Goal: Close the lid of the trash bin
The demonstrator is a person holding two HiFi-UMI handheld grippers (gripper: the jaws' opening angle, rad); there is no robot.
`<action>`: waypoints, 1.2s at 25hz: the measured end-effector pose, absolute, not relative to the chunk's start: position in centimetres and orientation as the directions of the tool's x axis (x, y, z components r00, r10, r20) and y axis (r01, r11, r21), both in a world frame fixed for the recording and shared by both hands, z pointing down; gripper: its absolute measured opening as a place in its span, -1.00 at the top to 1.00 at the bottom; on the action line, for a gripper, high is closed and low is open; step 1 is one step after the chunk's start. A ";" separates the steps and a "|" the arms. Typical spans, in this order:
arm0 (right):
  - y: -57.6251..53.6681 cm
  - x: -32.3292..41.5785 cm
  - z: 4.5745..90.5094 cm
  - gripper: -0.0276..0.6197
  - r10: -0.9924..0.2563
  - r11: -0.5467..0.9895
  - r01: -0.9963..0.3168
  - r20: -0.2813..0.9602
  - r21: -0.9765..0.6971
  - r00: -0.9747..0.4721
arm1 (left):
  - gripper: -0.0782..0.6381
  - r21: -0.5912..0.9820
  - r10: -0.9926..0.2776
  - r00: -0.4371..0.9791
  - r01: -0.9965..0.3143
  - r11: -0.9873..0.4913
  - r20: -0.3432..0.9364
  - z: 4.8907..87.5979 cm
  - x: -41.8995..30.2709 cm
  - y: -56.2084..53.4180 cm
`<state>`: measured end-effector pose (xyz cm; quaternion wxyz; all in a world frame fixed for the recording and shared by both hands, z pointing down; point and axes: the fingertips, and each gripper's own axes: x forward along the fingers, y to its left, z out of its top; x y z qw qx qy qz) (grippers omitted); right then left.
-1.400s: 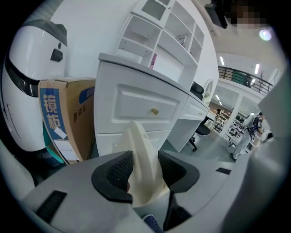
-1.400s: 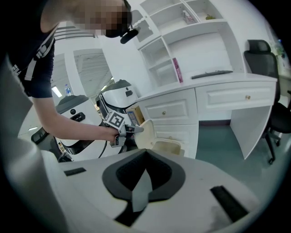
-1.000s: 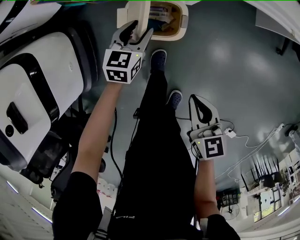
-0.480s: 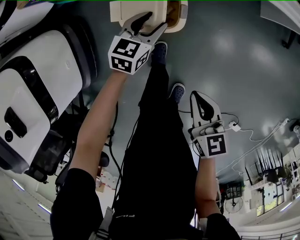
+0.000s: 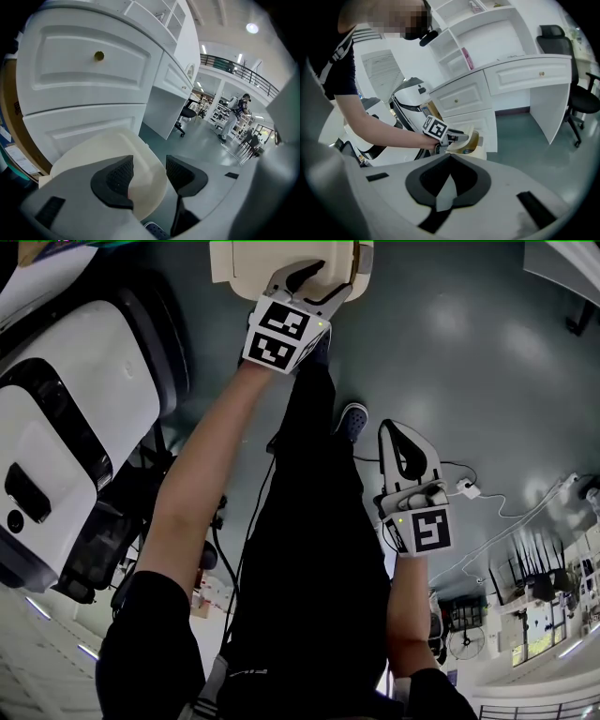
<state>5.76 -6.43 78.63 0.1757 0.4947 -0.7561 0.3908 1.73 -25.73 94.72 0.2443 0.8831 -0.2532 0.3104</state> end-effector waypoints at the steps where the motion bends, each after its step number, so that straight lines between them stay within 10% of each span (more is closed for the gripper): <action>1: -6.4 5.8 78.8 0.90 -0.609 0.206 -0.886 0.654 -0.415 -0.448 | 0.15 0.276 -0.288 0.676 -0.598 -0.752 0.678 95.3 2.0 -25.6; 30: -6.9 7.5 79.4 0.90 -0.620 0.179 -0.877 0.641 -0.445 -0.452 | 0.26 0.317 -0.213 0.608 -0.643 -0.697 0.765 102.0 3.4 -25.7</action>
